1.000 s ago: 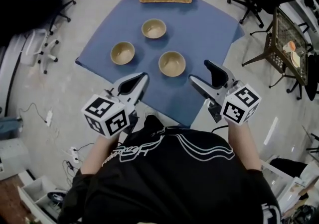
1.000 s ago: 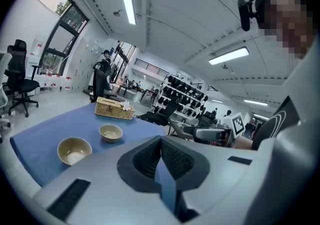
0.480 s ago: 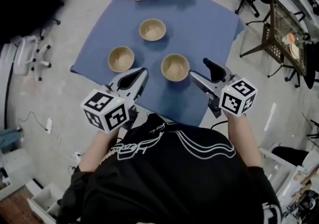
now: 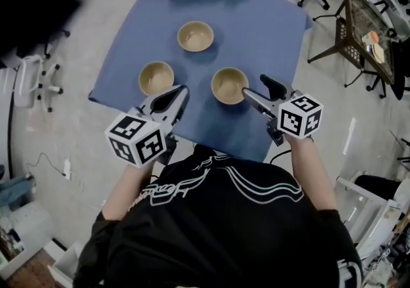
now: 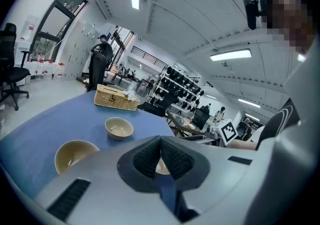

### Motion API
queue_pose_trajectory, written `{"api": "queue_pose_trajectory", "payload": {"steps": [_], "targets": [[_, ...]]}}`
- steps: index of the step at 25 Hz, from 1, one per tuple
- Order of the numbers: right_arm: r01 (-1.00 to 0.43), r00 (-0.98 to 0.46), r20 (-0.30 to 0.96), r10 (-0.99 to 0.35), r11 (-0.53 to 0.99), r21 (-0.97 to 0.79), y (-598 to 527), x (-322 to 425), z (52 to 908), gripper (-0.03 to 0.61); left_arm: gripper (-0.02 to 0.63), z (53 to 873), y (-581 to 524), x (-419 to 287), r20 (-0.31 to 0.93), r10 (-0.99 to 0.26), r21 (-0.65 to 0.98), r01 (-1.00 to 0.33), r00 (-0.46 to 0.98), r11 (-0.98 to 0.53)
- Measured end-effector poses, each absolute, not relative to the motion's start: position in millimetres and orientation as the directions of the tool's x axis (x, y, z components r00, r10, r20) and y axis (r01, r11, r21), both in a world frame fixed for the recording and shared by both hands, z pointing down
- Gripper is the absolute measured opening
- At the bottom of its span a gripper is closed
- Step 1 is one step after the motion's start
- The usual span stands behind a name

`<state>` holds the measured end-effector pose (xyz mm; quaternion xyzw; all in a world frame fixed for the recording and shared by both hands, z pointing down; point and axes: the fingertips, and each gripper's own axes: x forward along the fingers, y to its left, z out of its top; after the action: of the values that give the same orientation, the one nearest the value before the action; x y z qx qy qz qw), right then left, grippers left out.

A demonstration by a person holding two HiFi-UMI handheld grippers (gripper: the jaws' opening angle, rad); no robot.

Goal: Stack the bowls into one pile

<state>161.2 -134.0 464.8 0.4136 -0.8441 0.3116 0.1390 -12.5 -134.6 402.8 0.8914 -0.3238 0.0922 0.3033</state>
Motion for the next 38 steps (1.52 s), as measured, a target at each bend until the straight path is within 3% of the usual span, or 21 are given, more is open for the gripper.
{"api": "queue_pose_trajectory", "payload": {"steps": [9, 18, 28, 38], "targets": [[-0.841, -0.542, 0.611, -0.578, 0.359, -0.406, -141.5, 160.5, 523.8, 0.322, 0.023, 415.5, -150.0, -26.5, 0.373, -0.483, 0.486, -0.611, 0.792, -0.625], [-0.868, -0.495, 0.673, -0.549, 0.282, -0.408, -147.3, 158.5, 554.1, 0.232, 0.023, 424.5, -160.2, -42.2, 0.391, -0.47, 0.481, -0.612, 0.791, -0.628], [-0.892, -0.446, 0.699, -0.559, 0.208, -0.402, -151.3, 157.7, 563.9, 0.087, 0.023, 433.6, -166.0, -59.5, 0.391, -0.467, 0.497, -0.609, 0.793, -0.619], [-0.907, -0.413, 0.711, -0.569, 0.188, -0.376, -157.1, 160.7, 562.5, 0.046, 0.023, 436.4, -169.8, -75.5, 0.392, -0.487, 0.493, -0.625, 0.781, -0.605]]}}
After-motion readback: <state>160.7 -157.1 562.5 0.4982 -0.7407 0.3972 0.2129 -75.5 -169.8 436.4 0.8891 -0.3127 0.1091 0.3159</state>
